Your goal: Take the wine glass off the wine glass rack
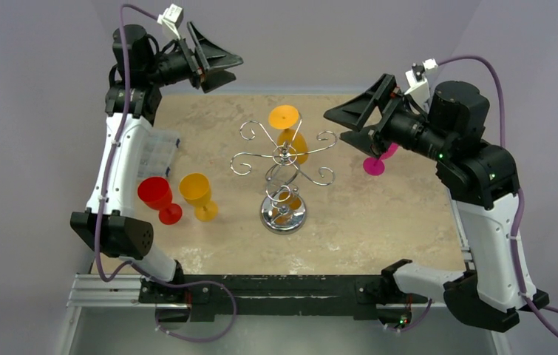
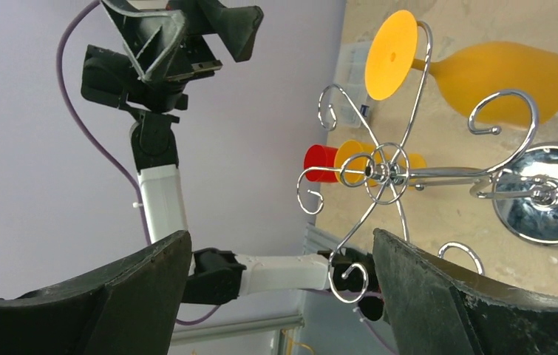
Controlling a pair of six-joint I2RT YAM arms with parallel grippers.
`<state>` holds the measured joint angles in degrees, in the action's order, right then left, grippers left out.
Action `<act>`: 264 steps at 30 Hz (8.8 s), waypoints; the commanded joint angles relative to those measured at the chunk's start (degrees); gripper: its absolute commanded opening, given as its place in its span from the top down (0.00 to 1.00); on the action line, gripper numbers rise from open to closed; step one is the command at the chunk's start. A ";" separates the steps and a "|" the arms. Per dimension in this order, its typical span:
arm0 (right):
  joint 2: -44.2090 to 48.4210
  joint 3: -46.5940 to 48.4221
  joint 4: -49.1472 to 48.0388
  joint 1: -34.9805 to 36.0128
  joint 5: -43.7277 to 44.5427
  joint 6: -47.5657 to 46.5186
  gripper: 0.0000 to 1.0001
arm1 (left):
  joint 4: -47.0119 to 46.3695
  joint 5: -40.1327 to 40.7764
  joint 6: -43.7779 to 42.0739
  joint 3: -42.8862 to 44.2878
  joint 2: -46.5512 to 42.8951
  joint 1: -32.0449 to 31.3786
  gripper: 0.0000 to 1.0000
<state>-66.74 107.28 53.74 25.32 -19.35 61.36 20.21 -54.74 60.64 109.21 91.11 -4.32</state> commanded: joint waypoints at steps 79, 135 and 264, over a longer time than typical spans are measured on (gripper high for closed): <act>2.70 -7.60 -9.77 -0.25 -5.25 2.17 0.18 | -2.75 -6.97 -3.47 -12.26 4.34 -12.29 0.51; 2.62 -8.83 -11.26 -0.26 -5.79 2.69 0.18 | -1.35 -7.30 -2.45 -11.13 5.15 -13.41 0.63; 3.17 -12.54 -13.60 -0.26 -7.76 3.28 0.19 | 3.99 -4.93 8.24 -8.23 3.24 -14.84 1.00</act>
<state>-64.47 94.26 41.93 25.32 -25.76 64.51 25.21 -58.37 69.34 99.57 96.53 -18.94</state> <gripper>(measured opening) 0.808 0.012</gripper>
